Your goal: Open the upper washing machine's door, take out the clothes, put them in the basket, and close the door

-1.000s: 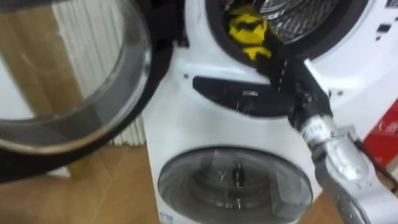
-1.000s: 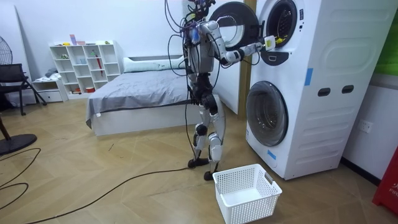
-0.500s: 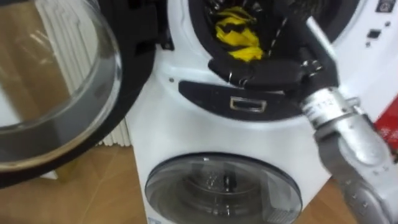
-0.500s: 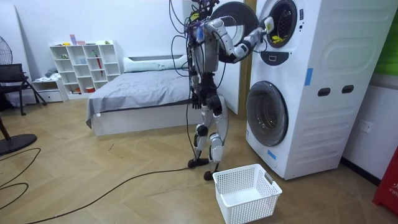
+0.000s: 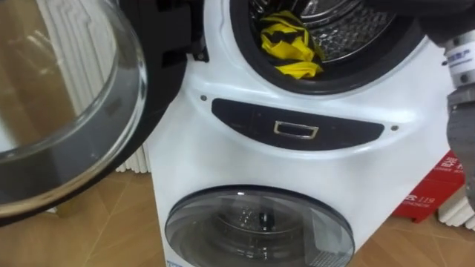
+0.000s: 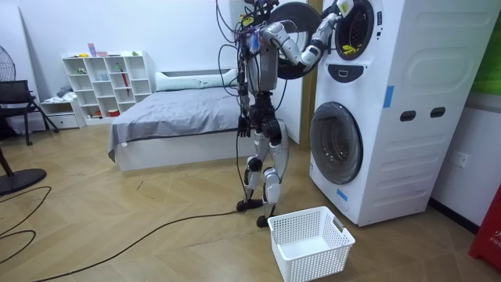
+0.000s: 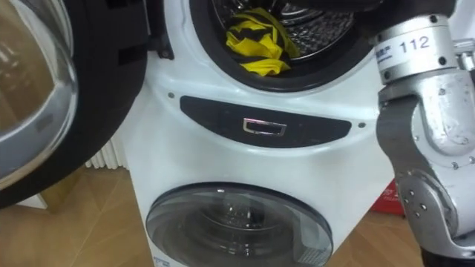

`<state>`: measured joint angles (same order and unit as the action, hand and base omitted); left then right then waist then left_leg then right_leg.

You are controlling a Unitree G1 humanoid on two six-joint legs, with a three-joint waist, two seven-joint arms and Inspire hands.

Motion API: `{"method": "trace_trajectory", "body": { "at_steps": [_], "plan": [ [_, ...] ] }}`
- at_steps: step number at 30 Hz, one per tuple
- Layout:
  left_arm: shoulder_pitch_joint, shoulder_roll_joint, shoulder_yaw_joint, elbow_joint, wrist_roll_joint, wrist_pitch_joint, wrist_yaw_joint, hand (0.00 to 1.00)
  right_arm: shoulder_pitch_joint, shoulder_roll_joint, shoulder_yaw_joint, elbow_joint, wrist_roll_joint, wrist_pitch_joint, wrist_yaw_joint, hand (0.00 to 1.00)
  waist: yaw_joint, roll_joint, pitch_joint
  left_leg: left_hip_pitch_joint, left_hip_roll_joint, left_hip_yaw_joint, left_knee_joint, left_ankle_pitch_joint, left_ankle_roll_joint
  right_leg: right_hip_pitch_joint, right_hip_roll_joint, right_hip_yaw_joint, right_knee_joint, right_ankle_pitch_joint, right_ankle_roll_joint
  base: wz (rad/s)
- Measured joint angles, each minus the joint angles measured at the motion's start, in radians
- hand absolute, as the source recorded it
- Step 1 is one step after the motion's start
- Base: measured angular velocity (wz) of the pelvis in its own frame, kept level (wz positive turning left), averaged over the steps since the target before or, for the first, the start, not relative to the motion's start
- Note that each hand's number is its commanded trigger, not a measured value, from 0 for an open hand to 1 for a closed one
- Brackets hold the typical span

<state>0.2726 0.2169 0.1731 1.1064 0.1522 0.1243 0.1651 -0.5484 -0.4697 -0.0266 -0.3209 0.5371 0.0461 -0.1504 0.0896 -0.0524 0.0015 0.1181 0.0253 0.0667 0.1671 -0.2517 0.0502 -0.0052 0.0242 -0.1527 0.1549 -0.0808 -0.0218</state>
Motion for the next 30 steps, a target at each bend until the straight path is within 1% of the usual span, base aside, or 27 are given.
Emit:
{"method": "trace_trajectory", "body": {
  "at_steps": [2,5,6,8,11,12,13,15,16,19,21,22,23,24,25,27,30],
  "plan": [
    [-0.002,0.0,-0.007,-0.002,0.0,0.002,-0.001,0.0,0.0,0.0,0.003,0.027,-0.012,-0.005,0.0,0.0,-0.002,-0.001,-0.0009,0.002,0.0,0.0,0.001,0.0,0.0,0.003,0.001,0.0,-0.003,0.0,-0.001,0.03],
    [-0.014,0.0,-0.013,-0.004,0.0,0.015,-0.003,0.0,-0.001,-0.004,0.006,0.05,-0.025,-0.016,0.003,0.0,-0.002,-0.002,-0.0007,0.005,0.0,-0.007,0.0,0.0,0.0,0.007,-0.001,-0.012,-0.003,0.0,-0.001,0.03],
    [-0.02,0.0,-0.014,-0.004,-0.002,0.022,-0.003,0.0,-0.001,-0.005,0.007,0.086,-0.031,-0.032,0.015,0.0,-0.002,0.0,0.0009,0.011,-0.001,-0.012,0.0,0.0,0.0,0.015,-0.001,-0.014,-0.003,0.0,-0.001,0.08],
    [-0.026,-0.001,-0.014,-0.005,-0.002,0.024,-0.003,0.0,-0.005,-0.005,0.005,0.139,-0.061,-0.053,0.031,0.0,-0.001,-0.006,-0.0001,0.015,-0.001,-0.014,-0.003,-0.001,0.0,0.022,-0.002,-0.016,-0.003,0.0,0.0,0.04],
    [-0.036,0.0,-0.014,-0.007,-0.002,0.037,-0.003,0.0,-0.024,-0.006,0.005,0.213,-0.074,-0.07,0.068,0.0,-0.001,-0.014,0.0011,0.016,-0.002,-0.015,0.0,-0.002,0.0,0.025,-0.004,-0.016,-0.002,0.003,-0.004,0.0],
    [-0.036,0.001,-0.014,-0.01,0.001,0.043,-0.003,0.0,-0.025,-0.009,0.006,0.25,-0.082,-0.07,0.089,0.0,0.001,-0.017,0.001,0.016,-0.002,-0.016,0.002,-0.002,-0.001,0.025,-0.005,-0.019,0.001,0.003,-0.005,0.03],
    [-0.035,0.0,-0.014,-0.013,0.004,0.047,-0.003,0.0,-0.027,-0.009,0.004,0.269,-0.089,-0.085,0.097,0.0,0.003,-0.02,0.001,0.016,-0.003,-0.017,0.003,-0.002,-0.001,0.025,-0.006,-0.019,0.001,0.004,-0.006,0.0],
    [-0.017,-0.001,-0.011,-0.029,0.009,0.068,-0.008,0.0,-0.057,-0.022,0.002,0.334,-0.106,-0.094,0.125,0.0,0.004,-0.025,0.0003,0.016,-0.003,-0.019,0.008,-0.001,-0.002,0.026,-0.006,-0.019,0.005,0.005,-0.008,0.0],
    [-0.009,-0.001,-0.01,-0.035,0.009,0.077,-0.011,0.0,-0.065,-0.039,0.003,0.367,-0.107,-0.106,0.147,0.0,0.006,-0.029,0.0009,0.016,-0.003,-0.02,0.012,-0.001,-0.003,0.027,-0.006,-0.019,0.009,0.005,-0.008,0.0],
    [-0.007,0.002,-0.011,-0.042,0.007,0.092,-0.021,0.0,-0.081,-0.066,0.006,0.436,-0.106,-0.121,0.188,0.0,0.011,-0.038,0.004,0.017,-0.004,-0.031,0.026,-0.003,-0.005,0.034,-0.009,-0.029,0.014,0.005,-0.009,0.09],
    [-0.013,0.008,-0.01,-0.044,0.008,0.099,-0.026,0.0,-0.083,-0.099,0.005,0.494,-0.108,-0.124,0.208,0.0,0.034,-0.049,0.0023,0.017,-0.006,-0.04,0.04,-0.008,-0.01,0.043,-0.013,-0.04,0.017,0.002,-0.018,0.13],
    [-0.016,0.012,-0.01,-0.044,0.008,0.107,-0.032,0.0,-0.087,-0.107,0.005,0.519,-0.11,-0.124,0.216,0.0,0.044,-0.054,0.0039,0.016,-0.007,-0.043,0.045,-0.008,-0.015,0.044,-0.016,-0.043,0.018,-0.001,-0.021,0.1],
    [-0.017,0.014,-0.01,-0.044,0.008,0.111,-0.036,0.0,-0.09,-0.11,0.005,0.53,-0.111,-0.124,0.219,0.0,0.049,-0.056,0.005,0.015,-0.008,-0.045,0.05,-0.007,-0.016,0.044,-0.016,-0.044,0.017,-0.003,-0.021,0.07],
    [-0.017,0.019,-0.01,-0.044,0.008,0.117,-0.045,0.0,-0.098,-0.112,0.006,0.554,-0.118,-0.124,0.222,0.0,0.057,-0.059,0.0053,0.013,-0.009,-0.048,0.057,-0.007,-0.018,0.044,-0.018,-0.045,0.019,-0.007,-0.015,0.04],
    [-0.017,0.022,-0.01,-0.045,0.008,0.118,-0.047,0.0,-0.101,-0.112,0.007,0.564,-0.128,-0.124,0.227,0.0,0.061,-0.061,0.005,0.012,-0.009,-0.049,0.058,-0.006,-0.02,0.043,-0.019,-0.046,0.02,-0.009,-0.014,0.04],
    [-0.015,0.032,-0.01,-0.047,0.008,0.119,-0.052,0.0,-0.104,-0.117,0.006,0.588,-0.172,-0.124,0.236,0.0,0.081,-0.063,0.0053,0.003,-0.01,-0.053,0.072,-0.005,-0.022,0.038,-0.022,-0.053,0.03,-0.012,-0.02,0.05],
    [-0.011,0.04,-0.011,-0.049,0.008,0.124,-0.063,0.0,-0.112,-0.117,0.006,0.612,-0.234,-0.124,0.233,0.0,0.092,-0.065,0.0048,-0.002,-0.012,-0.061,0.076,-0.004,-0.02,0.036,-0.024,-0.053,0.032,-0.012,-0.021,0.09]
  ]
}}
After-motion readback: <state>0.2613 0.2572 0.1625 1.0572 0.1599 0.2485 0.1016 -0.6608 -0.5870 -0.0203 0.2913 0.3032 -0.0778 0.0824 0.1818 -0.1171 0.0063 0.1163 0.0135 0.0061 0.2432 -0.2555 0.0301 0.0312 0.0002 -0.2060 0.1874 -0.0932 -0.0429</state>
